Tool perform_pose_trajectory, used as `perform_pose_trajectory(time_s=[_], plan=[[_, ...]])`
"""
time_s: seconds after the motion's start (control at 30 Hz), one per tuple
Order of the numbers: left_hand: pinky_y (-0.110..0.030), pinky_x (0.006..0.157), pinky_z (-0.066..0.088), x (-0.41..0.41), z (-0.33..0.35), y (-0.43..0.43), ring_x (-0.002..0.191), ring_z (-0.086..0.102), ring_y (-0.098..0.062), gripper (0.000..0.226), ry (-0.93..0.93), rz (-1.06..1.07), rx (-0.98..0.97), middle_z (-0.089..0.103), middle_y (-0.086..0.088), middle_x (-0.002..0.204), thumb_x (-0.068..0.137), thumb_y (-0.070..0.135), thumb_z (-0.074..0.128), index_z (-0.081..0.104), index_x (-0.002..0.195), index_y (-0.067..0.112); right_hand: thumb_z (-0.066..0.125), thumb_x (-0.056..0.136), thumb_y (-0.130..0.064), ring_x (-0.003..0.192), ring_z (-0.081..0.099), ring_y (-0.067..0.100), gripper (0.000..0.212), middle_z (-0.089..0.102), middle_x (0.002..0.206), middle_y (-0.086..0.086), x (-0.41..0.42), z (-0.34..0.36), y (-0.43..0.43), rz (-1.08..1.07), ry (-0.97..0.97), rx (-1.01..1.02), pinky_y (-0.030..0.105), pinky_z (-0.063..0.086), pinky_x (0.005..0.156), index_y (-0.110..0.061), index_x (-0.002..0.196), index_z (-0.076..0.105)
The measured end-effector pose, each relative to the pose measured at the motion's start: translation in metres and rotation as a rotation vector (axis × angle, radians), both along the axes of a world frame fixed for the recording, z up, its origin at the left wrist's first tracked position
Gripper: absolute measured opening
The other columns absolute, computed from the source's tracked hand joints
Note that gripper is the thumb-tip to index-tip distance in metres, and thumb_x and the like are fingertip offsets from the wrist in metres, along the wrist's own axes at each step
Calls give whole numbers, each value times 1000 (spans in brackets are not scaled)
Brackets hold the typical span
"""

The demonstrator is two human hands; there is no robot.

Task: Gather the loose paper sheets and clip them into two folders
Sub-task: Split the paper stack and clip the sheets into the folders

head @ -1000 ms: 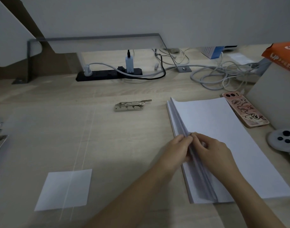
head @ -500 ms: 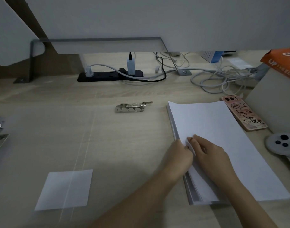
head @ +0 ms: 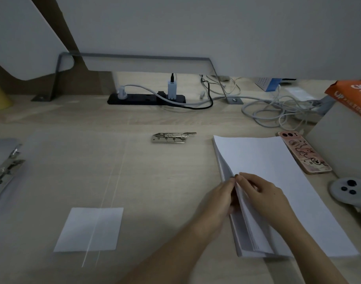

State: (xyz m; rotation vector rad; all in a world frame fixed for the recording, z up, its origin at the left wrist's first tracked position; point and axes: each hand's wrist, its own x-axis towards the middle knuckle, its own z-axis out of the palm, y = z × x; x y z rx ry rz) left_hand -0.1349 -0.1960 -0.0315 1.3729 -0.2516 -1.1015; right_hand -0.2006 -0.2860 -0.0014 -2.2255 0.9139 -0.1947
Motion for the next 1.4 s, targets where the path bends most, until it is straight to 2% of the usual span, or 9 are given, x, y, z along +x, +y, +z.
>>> perform_pose_trajectory(time_s=[0.13,0.2,0.33,0.53,0.7,0.93,1.1,1.27,1.4], plan=[[-33,104,43,-1,-1,3,115,57,-2,31,-21,3,-85,64,13,122,99,38,37,58,122,38,49,87,-50,118,54,17,46,62,126,-1,2,0,-4,-39,-15,43,27,39,88,-26,126,57],[-26,100,46,-1,-2,4,113,58,0,32,-11,-4,-141,62,9,125,101,29,35,53,127,33,49,88,-48,116,55,17,44,63,124,-1,3,-1,-5,-47,-19,43,27,40,88,-26,124,58],[-11,80,51,-1,0,7,99,63,8,33,-27,-31,-206,62,6,122,102,21,35,51,129,26,46,89,-47,113,56,17,41,64,120,-2,4,-5,-5,-62,-17,39,27,41,87,-28,122,58],[-13,84,51,-2,1,8,107,61,4,38,-55,-26,-239,58,2,131,101,21,36,45,138,24,44,92,-39,93,58,12,27,65,99,-6,6,-2,-4,-47,-54,43,18,39,67,-28,107,63],[-12,80,51,-3,3,8,101,63,5,33,-73,-13,-238,62,8,122,101,22,37,46,127,40,42,94,-37,77,52,0,16,57,82,-19,5,-2,-4,-24,-69,38,11,33,62,-36,96,58],[-15,88,51,-4,4,9,109,60,1,37,-79,-13,-220,59,6,129,100,25,39,44,136,33,44,93,-36,83,54,6,18,61,87,-13,6,-2,-2,-29,-77,31,11,35,63,-34,98,61],[-12,79,51,-5,8,10,99,62,7,29,-62,-6,-230,62,15,115,100,25,40,48,114,49,44,94,-36,82,55,7,25,62,90,-8,5,-2,0,-34,-82,10,11,35,62,-28,105,64],[-13,81,52,-4,7,11,100,63,5,31,-54,24,-221,63,17,111,100,24,39,51,107,51,45,93,-35,75,55,-1,17,62,79,-15,6,-1,2,-28,-100,-11,12,37,60,-32,92,62],[-10,75,49,-5,4,11,86,61,15,51,-225,98,-128,65,33,86,96,19,42,57,77,64,48,93,-31,68,56,2,16,62,73,-12,8,0,7,-45,-136,-60,14,38,57,-28,82,60]])
